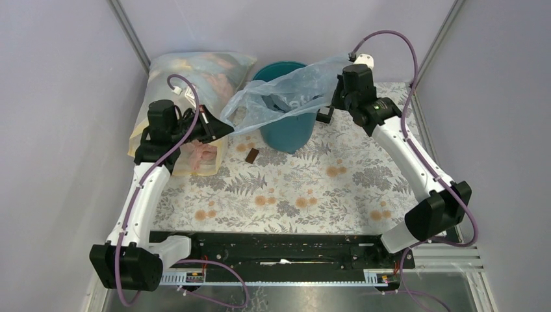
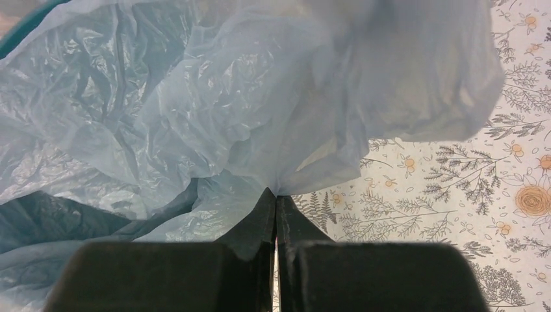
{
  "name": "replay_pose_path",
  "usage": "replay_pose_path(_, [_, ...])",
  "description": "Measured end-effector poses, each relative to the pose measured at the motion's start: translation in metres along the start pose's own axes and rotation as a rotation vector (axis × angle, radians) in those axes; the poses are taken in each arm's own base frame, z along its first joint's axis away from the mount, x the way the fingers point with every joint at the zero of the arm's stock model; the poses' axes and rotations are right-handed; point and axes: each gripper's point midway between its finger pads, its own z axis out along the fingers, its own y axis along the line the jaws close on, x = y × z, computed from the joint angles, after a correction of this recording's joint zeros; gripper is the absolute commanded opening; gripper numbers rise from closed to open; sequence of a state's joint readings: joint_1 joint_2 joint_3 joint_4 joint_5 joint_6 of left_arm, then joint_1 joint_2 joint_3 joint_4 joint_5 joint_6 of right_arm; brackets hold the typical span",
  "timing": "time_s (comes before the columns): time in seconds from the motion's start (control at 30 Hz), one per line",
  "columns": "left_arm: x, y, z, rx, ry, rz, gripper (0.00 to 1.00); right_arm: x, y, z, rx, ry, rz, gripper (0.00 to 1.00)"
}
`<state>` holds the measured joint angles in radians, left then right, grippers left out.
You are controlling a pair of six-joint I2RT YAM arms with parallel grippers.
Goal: Put the trash bags into the trash bin
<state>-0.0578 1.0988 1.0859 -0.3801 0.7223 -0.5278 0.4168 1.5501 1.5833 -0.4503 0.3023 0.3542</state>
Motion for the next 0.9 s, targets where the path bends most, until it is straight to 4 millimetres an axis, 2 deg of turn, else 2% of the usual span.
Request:
replay_pose_path(0.13, [0.000,0.001,0.000,-0.002,0.000,0.003,0.00,-0.005,-0.002,-0.012,-0.013,-0.029,0.012,0.00])
replay_pose_path(0.2, [-0.001,0.003,0.001,-0.012,-0.004,0.003,0.00,-0.001,-0.004,-0.014,-0.013,-0.030,0.014,0.00])
replay_pose_path(0.3, [-0.002,0.011,0.005,-0.037,-0.007,-0.004,0.00,0.014,-0.009,-0.010,-0.006,-0.011,0.012,0.00])
replay_pose_path(0.4, [-0.001,0.029,0.016,-0.083,0.009,-0.027,0.00,0.034,-0.014,0.001,0.013,0.032,-0.001,0.02])
replay_pose_path(0.53, [0.007,0.061,0.031,-0.165,0.049,-0.079,0.00,0.050,-0.015,0.019,0.029,0.066,-0.012,0.13])
replay_pose_path(0.63, [0.009,0.078,0.039,-0.221,0.058,-0.111,0.00,0.055,-0.012,0.032,0.030,0.070,-0.021,0.28])
replay_pose_path(0.77, [-0.005,0.088,0.049,-0.248,0.028,-0.145,0.00,0.058,-0.013,0.042,0.028,0.082,-0.066,0.43])
replay_pose_path(0.9, [-0.024,0.089,0.060,-0.240,-0.032,-0.161,0.00,0.053,-0.015,0.041,0.013,0.067,-0.118,0.56])
